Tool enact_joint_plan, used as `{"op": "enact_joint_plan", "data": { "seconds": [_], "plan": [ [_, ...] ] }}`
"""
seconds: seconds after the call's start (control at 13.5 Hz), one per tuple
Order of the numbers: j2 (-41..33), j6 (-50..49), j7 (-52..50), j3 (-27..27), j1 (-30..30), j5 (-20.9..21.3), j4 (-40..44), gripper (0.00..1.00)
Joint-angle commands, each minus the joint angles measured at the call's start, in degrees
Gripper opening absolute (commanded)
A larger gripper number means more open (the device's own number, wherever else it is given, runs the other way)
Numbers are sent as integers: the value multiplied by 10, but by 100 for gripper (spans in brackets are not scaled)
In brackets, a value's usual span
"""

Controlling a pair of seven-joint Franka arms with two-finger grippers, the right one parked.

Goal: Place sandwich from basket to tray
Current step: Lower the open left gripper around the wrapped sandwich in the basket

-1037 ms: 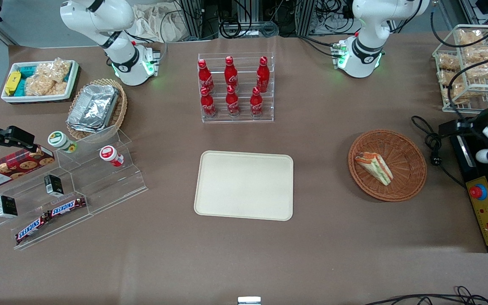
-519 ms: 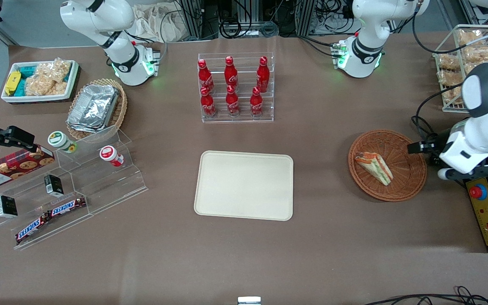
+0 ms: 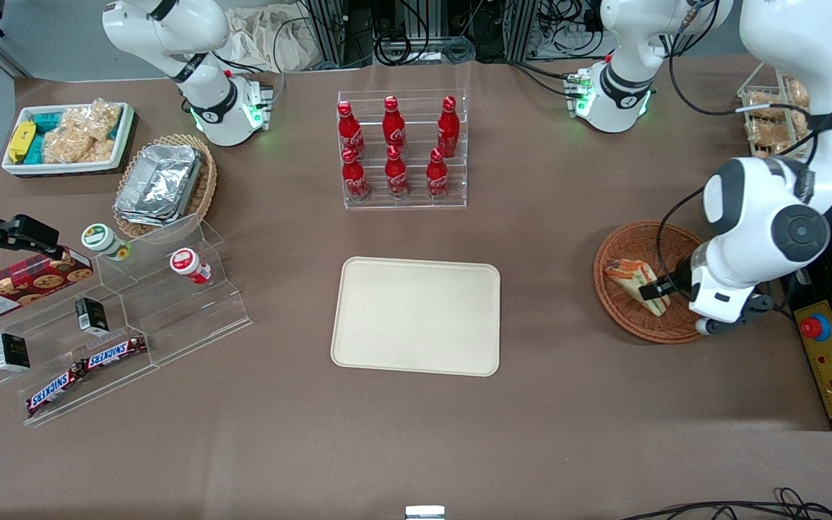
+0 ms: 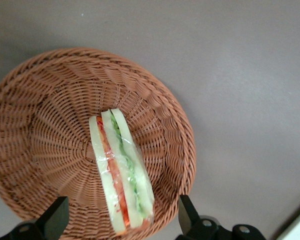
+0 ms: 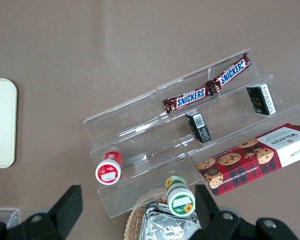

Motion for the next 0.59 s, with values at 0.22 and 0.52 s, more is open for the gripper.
{"op": "enact_joint_plan", "data": {
  "seconds": [0.22,0.52],
  "plan": [
    [5,87,-52,4,-3,-6,-81,98],
    [17,96,-56,4,-1,1,-95,71]
  ]
}}
